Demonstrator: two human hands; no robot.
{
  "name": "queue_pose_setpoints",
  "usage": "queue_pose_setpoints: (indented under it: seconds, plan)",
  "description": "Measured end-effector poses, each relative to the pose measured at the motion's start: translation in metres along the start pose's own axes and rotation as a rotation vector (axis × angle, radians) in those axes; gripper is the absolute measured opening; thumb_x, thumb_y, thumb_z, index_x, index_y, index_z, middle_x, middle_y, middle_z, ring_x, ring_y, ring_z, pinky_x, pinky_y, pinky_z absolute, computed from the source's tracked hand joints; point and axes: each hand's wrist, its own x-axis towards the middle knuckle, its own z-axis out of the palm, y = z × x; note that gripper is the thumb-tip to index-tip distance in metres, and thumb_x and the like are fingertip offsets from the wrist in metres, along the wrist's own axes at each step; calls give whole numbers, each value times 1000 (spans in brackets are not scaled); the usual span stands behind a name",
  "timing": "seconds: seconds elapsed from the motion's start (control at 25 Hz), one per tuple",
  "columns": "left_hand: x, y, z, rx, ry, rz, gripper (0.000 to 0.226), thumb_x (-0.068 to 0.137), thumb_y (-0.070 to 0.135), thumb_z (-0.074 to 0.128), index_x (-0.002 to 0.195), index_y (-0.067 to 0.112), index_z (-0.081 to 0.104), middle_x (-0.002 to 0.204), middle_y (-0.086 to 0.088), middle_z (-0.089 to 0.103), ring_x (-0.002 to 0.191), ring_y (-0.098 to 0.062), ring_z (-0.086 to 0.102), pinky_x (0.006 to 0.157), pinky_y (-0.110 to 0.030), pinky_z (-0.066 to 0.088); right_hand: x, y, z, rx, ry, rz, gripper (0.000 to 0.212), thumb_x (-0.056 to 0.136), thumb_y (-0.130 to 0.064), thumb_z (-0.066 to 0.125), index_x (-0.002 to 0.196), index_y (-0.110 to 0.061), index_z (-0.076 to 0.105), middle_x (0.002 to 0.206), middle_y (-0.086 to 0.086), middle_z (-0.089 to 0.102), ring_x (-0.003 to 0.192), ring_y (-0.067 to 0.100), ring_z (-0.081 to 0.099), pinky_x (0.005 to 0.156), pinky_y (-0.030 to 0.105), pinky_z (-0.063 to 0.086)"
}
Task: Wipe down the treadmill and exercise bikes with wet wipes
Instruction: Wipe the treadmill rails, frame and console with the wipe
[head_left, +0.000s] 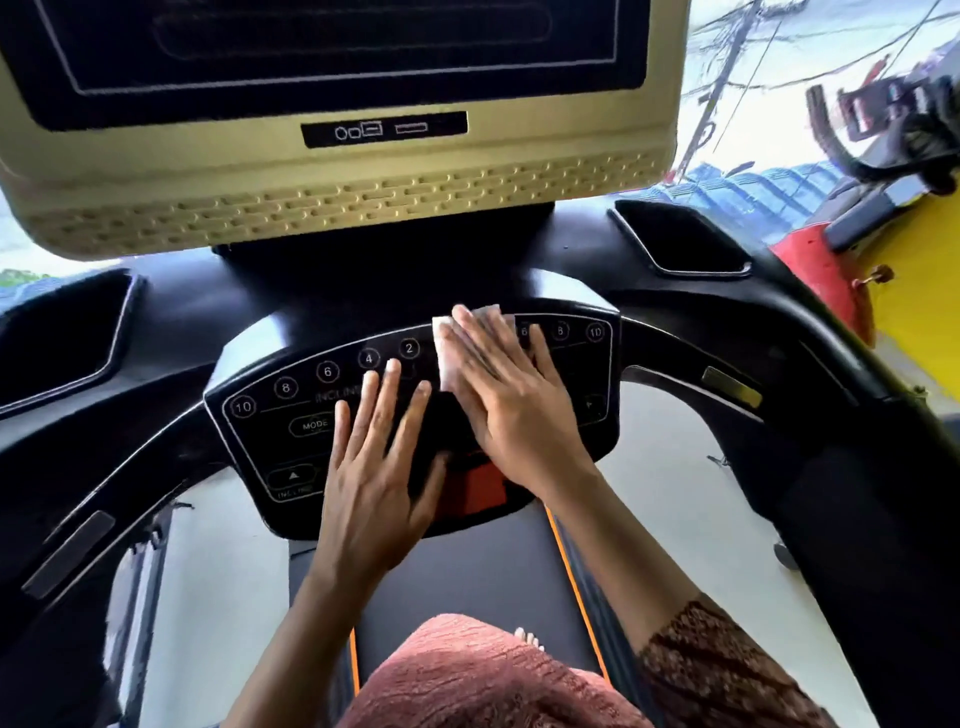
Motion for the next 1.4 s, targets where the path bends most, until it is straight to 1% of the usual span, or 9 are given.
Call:
queue_pose_setpoints:
  seconds: [0.16, 0.32, 0.48, 0.68, 0.96, 1.04, 1.16, 1.2, 1.4]
  plan:
    - [2, 3, 2, 31, -19, -18, 62, 93, 41, 43, 146, 10, 37, 157, -14, 20, 146, -28, 14, 119, -36, 2, -17, 47, -8, 60, 151, 403, 49, 103, -28, 30, 148, -9, 31, 155, 11, 27, 145, 28, 21, 116, 47, 22]
    - [1, 2, 4, 41, -15, -12, 62, 93, 41, 43, 147, 11, 36, 157, -14, 20, 146, -28, 15, 118, -37, 4, -70, 35, -7, 105, 20, 217, 49, 102, -22, 38, 149, -9, 29, 156, 8, 23, 147, 23, 15, 117, 44, 22]
    - [-3, 1, 1, 27, -22, -10, 61, 94, 41, 42, 147, 11, 36, 157, -13, 19, 147, -26, 13, 119, -35, 3, -99, 13, -13, 177, -32, 355, 51, 103, -26, 31, 150, -8, 25, 158, 4, 20, 148, 19, 10, 119, 42, 18]
    - [-16, -10, -5, 15, -36, -15, 60, 94, 42, 42, 146, 12, 37, 158, -13, 19, 147, -25, 10, 119, -37, 4, -84, -40, -3, 313, -132, 146, 47, 103, -25, 31, 147, -11, 33, 156, 3, 27, 147, 16, 15, 118, 37, 19]
    - [-49, -61, -29, 76, -4, -103, 60, 94, 45, 40, 147, 16, 32, 157, -12, 20, 147, -24, 11, 118, -38, 6, -70, -74, 12, 191, -198, -223, 43, 100, -25, 42, 142, -17, 44, 152, -2, 35, 143, 16, 27, 117, 35, 22]
    - [-55, -73, -34, 77, 17, -125, 61, 94, 45, 40, 147, 14, 31, 157, -12, 18, 148, -23, 9, 119, -38, 5, -37, -81, 23, 145, -156, -163, 47, 100, -25, 39, 147, -20, 37, 155, -2, 30, 143, 18, 26, 116, 38, 20]
    - [-65, -93, -45, 87, 63, -228, 64, 95, 45, 39, 149, 12, 27, 158, -11, 13, 148, -23, 5, 119, -38, 1, 10, -108, 33, 139, -23, 138, 49, 101, -26, 33, 149, -16, 31, 157, 4, 25, 145, 23, 19, 117, 38, 13]
    - [-69, -100, -49, 92, 70, -255, 66, 94, 45, 39, 149, 11, 25, 158, -11, 12, 148, -22, 3, 119, -37, 0, 18, -123, 37, 153, 2, 135, 49, 101, -25, 34, 148, -14, 32, 156, 6, 26, 145, 25, 19, 117, 39, 13]
    - [-82, -130, -61, 130, 42, -266, 69, 93, 42, 42, 148, 4, 25, 157, -15, 16, 147, -25, 10, 119, -34, 0, -8, -139, 46, 177, -97, -280, 50, 97, -18, 51, 146, -12, 38, 154, 3, 32, 144, 21, 24, 115, 42, 26]
